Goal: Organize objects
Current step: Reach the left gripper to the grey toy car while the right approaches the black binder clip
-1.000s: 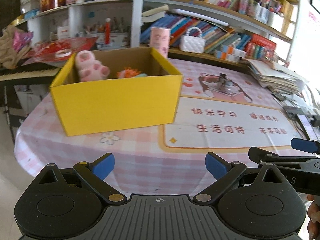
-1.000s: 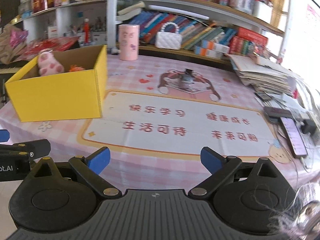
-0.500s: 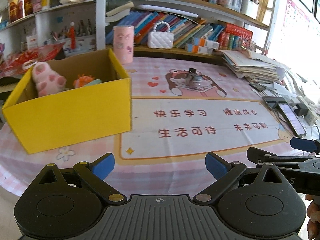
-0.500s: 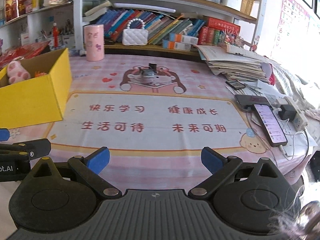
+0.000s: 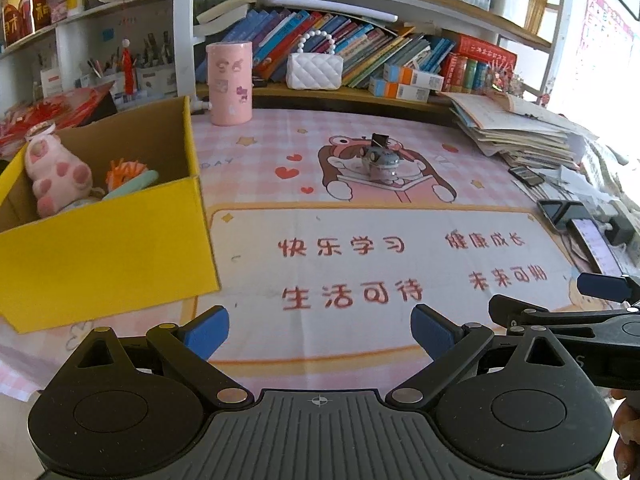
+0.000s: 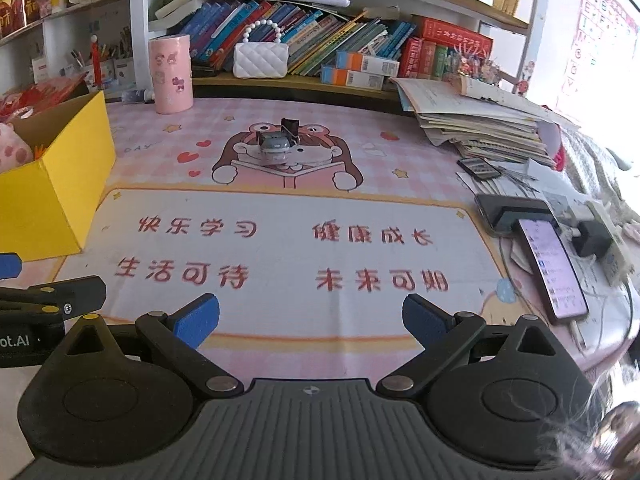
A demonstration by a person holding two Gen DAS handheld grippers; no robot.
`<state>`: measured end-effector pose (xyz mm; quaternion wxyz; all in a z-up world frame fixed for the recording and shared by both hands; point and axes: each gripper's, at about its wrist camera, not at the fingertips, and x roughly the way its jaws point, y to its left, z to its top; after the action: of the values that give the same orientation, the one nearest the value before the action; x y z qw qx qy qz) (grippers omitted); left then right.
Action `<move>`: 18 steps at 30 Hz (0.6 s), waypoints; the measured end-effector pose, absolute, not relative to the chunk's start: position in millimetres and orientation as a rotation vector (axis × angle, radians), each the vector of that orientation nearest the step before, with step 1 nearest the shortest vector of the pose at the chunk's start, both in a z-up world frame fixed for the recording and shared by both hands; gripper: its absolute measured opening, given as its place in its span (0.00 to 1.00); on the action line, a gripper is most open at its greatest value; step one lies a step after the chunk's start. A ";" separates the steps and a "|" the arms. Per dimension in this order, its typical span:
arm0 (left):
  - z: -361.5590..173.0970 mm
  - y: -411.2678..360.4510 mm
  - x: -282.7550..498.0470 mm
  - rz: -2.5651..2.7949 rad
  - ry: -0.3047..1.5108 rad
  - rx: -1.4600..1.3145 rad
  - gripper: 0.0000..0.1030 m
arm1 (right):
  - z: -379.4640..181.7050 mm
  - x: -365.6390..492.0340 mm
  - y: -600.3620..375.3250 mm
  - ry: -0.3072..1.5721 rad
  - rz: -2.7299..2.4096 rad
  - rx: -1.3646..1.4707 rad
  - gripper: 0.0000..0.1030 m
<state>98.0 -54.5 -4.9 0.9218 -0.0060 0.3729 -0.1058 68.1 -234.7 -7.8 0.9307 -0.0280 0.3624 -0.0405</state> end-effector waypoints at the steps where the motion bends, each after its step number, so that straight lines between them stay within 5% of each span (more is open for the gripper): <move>1: -5.2 -57.1 101.3 -0.214 0.768 -0.013 0.96 | -8.1 73.3 -237.7 0.743 -0.077 -0.058 0.96; 18: -7.0 -119.5 173.5 -0.148 0.782 -0.001 0.96 | -12.9 161.2 -302.1 0.742 0.008 -0.009 0.94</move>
<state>173.5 -119.5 -7.0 0.9218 -0.0003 0.3809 -0.0721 161.2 -302.1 -12.9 0.9319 -0.0046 0.3626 0.0037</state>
